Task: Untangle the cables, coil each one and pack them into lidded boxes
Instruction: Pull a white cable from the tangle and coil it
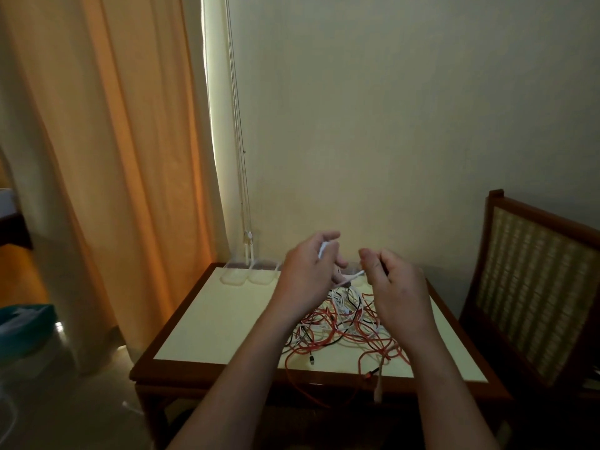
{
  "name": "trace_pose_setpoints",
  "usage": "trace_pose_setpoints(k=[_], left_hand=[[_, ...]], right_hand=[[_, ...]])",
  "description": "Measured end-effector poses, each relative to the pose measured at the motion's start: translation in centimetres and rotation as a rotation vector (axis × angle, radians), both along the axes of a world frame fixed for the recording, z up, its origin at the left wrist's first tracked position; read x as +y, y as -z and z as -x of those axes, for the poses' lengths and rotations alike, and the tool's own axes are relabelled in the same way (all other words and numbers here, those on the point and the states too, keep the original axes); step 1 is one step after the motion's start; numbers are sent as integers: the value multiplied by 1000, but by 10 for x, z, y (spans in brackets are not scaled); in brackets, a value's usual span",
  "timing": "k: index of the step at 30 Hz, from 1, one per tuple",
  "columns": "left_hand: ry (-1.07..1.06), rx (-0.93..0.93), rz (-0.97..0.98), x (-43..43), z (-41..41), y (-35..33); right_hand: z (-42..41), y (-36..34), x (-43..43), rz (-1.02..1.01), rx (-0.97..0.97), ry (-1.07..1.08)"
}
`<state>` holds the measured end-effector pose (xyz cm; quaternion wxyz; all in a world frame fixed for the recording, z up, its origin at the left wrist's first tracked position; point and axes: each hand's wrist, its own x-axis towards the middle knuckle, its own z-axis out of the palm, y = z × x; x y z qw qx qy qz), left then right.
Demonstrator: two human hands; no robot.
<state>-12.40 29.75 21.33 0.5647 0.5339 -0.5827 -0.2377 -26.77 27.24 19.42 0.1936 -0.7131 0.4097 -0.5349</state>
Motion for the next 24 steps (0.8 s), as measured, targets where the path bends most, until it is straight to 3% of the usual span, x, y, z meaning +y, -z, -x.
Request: trace_pose_setpoints(k=[5, 7, 13, 19, 24], left_hand=[[256, 108, -223, 4, -2, 0], [342, 246, -273, 6, -3, 0], [516, 614, -295, 4, 0, -7], [607, 712, -288, 4, -5, -3], [498, 510, -271, 1, -7, 2]], right_hand=[[3, -4, 4, -25, -94, -47], [3, -4, 3, -37, -130, -35], [-1, 5, -1, -15, 26, 15], [-2, 2, 3, -80, 74, -69], [-1, 3, 3, -106, 50, -94]])
